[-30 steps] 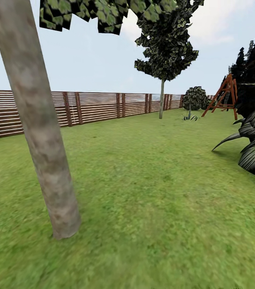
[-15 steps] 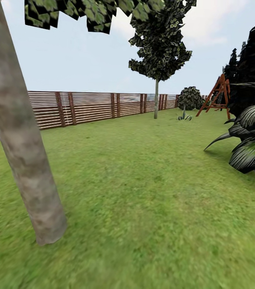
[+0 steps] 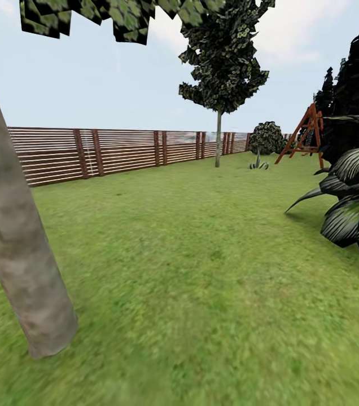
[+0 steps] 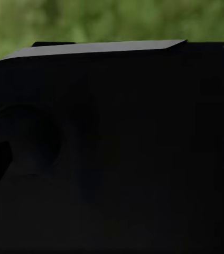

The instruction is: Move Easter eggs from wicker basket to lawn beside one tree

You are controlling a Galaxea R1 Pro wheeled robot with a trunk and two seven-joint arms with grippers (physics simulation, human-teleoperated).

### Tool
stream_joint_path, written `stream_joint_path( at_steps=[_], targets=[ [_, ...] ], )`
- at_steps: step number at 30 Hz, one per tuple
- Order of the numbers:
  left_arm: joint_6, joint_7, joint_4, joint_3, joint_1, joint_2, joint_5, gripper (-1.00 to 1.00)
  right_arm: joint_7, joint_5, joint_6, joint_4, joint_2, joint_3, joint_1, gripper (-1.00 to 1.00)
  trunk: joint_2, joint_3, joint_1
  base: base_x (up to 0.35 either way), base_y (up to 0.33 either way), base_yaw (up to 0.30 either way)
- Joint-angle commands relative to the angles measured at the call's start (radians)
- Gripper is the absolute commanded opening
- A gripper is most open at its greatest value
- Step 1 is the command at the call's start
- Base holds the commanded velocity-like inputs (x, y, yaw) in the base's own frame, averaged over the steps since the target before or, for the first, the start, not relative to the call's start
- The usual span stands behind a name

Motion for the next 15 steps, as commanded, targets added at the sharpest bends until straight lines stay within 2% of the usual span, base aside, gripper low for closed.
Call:
stream_joint_path(
  at_steps=[1,15],
  targets=[
    [-0.002,0.001,-0.001,0.0,0.0,0.0,0.0,1.0,0.0,0.0,-0.003,0.001,0.0,-0.005,-0.001,1.0,0.0,-0.001,0.0,0.227,-0.232,0.0],
    [-0.001,0.001,-0.001,0.0,0.0,0.0,0.001,1.0,0.0,0.0,-0.003,0.001,0.0,-0.006,-0.001,1.0,0.0,-0.001,0.0,0.227,-0.232,0.0]
  ],
)
